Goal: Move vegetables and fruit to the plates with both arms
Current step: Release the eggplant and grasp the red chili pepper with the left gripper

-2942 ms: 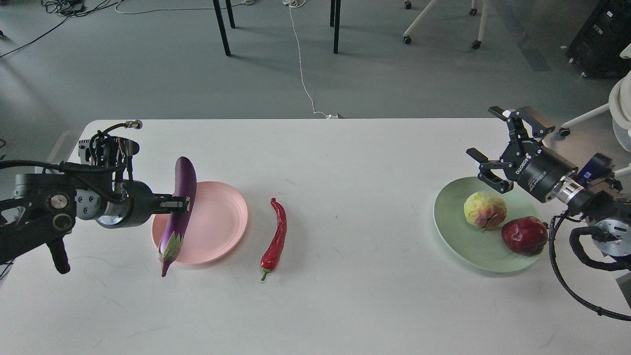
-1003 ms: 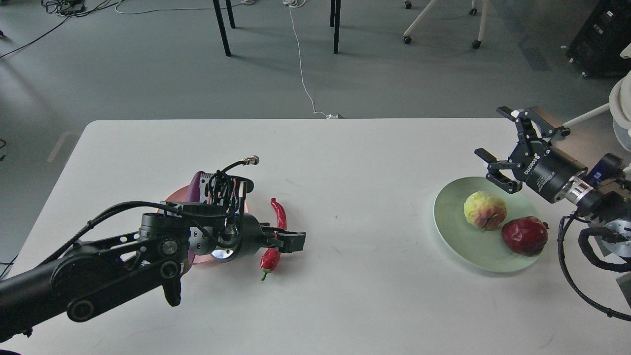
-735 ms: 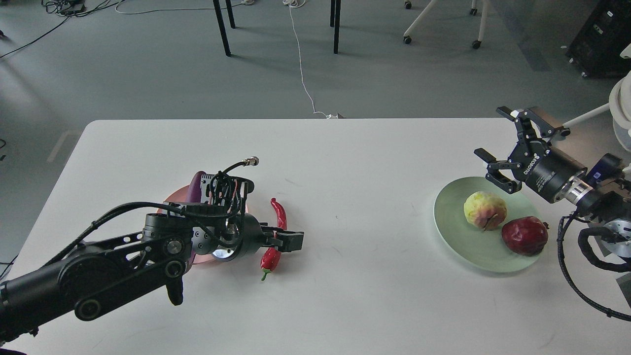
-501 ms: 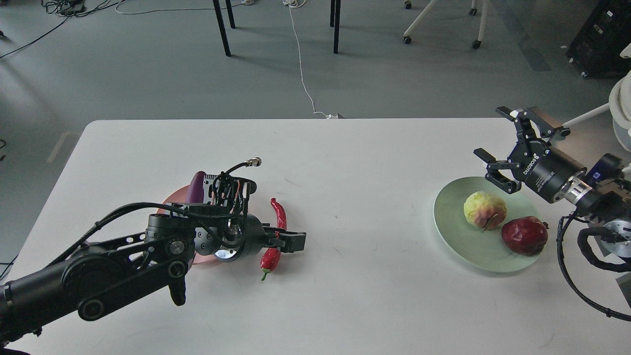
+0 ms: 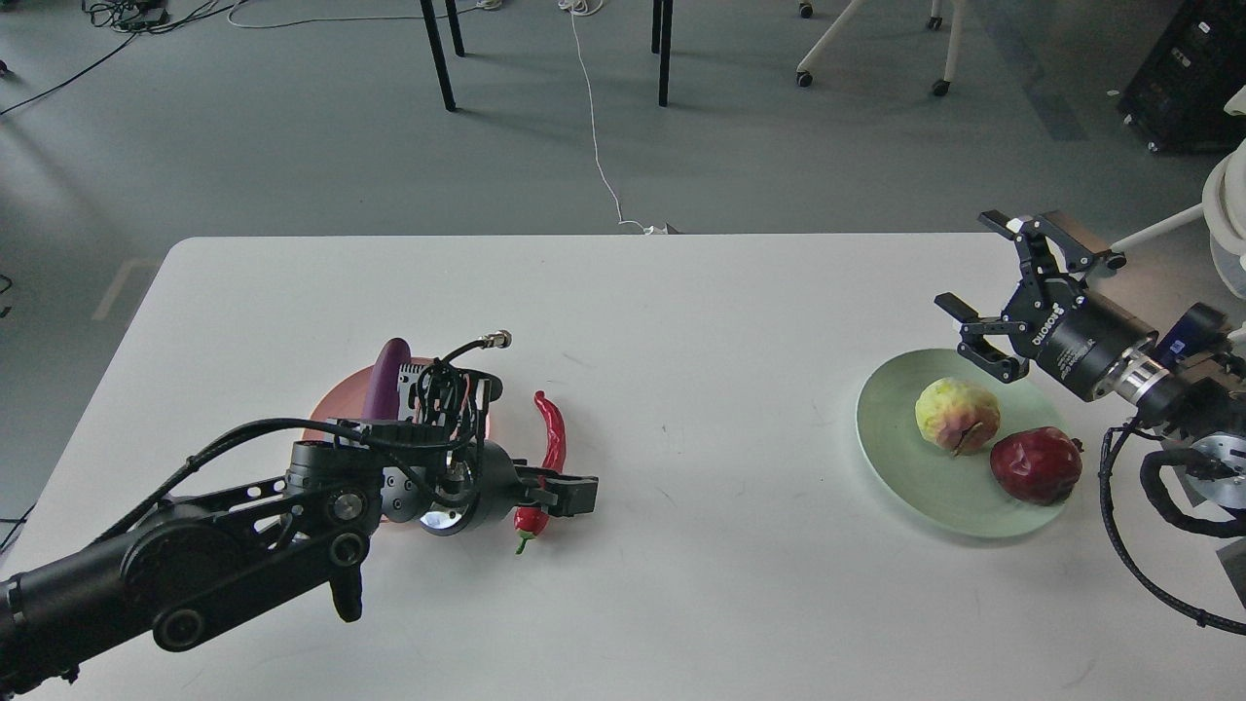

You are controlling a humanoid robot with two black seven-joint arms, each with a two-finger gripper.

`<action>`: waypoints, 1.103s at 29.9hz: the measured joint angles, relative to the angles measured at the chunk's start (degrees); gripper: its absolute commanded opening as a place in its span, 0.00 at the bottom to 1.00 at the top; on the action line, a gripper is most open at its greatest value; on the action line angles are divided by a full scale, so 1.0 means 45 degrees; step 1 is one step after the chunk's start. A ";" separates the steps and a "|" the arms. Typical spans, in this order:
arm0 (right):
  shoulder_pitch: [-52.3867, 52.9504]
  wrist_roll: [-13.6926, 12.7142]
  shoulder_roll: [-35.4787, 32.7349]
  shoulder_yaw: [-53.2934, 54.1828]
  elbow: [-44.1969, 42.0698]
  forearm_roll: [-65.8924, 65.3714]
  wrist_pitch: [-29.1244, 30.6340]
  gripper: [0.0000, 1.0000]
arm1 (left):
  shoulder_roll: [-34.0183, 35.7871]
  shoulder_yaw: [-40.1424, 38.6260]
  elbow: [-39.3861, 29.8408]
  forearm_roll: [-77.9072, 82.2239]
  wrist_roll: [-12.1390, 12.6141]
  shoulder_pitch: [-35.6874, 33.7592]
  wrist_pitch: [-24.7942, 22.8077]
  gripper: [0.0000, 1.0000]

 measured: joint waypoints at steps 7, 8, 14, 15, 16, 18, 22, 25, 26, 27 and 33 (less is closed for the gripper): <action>-0.0057 0.0000 -0.0030 0.0012 -0.0008 0.0000 0.0000 0.98 | -0.0009 0.0000 0.0000 0.0149 0.0000 0.0094 0.0000 0.90; -0.0082 0.0000 -0.0030 0.0016 -0.0007 0.0000 0.0000 0.98 | -0.0009 0.0000 0.0000 0.0207 0.0000 0.0100 0.0000 0.89; -0.0131 0.0000 -0.0025 0.0021 0.0024 0.0000 0.0000 0.98 | -0.0009 -0.0006 0.0084 0.0330 0.0000 0.0226 0.0000 0.89; -0.0133 0.0000 -0.0024 0.0022 0.0027 0.0000 0.0000 0.98 | -0.0009 -0.0013 0.0091 0.0332 0.0000 0.0239 0.0000 0.89; -0.0134 0.0000 -0.0025 0.0021 0.0027 0.0000 0.0000 0.98 | -0.0009 -0.0015 0.0094 0.0332 0.0000 0.0251 0.0000 0.89; -0.0136 0.0000 -0.0025 0.0023 0.0027 0.0000 0.0000 0.98 | -0.0007 -0.0015 0.0096 0.0332 0.0000 0.0262 0.0000 0.89; -0.0136 0.0000 -0.0025 0.0040 0.0027 0.0000 0.0000 0.98 | -0.0006 -0.0008 0.0097 0.0328 0.0000 0.0276 0.0000 0.83; -0.0136 0.0000 -0.0027 0.0072 0.0014 0.0000 0.0000 0.98 | -0.0006 -0.0003 0.0097 0.0314 0.0000 0.0294 0.0000 0.71; -0.0136 0.0000 -0.0028 0.0075 0.0011 0.0000 0.0000 0.98 | -0.0006 -0.0003 0.0098 0.0313 0.0000 0.0317 0.0000 0.65; -0.0136 0.0000 -0.0030 0.0076 0.0011 0.0000 0.0000 0.98 | -0.0006 -0.0002 0.0097 0.0312 0.0000 0.0360 0.0000 0.55; -0.0136 0.0000 -0.0032 0.0080 0.0018 0.0000 0.0000 0.98 | -0.0010 -0.0001 0.0097 0.0294 0.0000 0.0537 0.0000 0.19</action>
